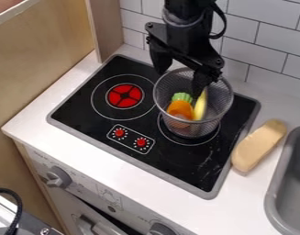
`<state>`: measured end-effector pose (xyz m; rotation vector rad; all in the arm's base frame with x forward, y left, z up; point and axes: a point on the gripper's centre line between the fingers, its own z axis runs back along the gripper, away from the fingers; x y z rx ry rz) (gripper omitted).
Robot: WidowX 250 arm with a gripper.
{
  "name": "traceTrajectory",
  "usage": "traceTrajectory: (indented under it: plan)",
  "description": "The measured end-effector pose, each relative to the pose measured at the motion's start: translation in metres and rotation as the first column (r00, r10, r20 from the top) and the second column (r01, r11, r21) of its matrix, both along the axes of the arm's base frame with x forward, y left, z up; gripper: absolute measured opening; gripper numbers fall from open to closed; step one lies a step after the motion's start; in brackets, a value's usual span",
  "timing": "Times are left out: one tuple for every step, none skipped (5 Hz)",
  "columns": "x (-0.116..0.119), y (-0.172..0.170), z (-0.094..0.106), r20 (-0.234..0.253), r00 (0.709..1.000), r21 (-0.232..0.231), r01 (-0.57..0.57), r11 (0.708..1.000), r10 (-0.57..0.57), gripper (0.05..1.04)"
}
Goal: Takes a red object from the silver basket and places it on the burner in the left
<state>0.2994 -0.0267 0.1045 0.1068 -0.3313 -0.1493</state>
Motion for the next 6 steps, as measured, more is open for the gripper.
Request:
traceTrajectory:
  plan:
    - [-0.003,0.000,-0.008,-0.027,1.000,0.003,-0.003,1.000,0.003,0.999]
    - [0.001,-0.003,-0.016,-0.015,1.000,0.002,-0.020,1.000,0.020,0.998]
    - [0.004,-0.004,-0.019,-0.002,1.000,-0.012,-0.016,1.000,0.016,0.998]
    - [0.005,-0.002,-0.022,0.009,1.000,-0.013,-0.011,1.000,0.011,0.998]
    - [0.006,0.000,-0.026,0.015,1.000,-0.013,-0.001,1.000,0.001,0.998]
    - [0.006,0.001,-0.031,0.026,1.000,-0.015,0.010,1.000,-0.010,0.998]
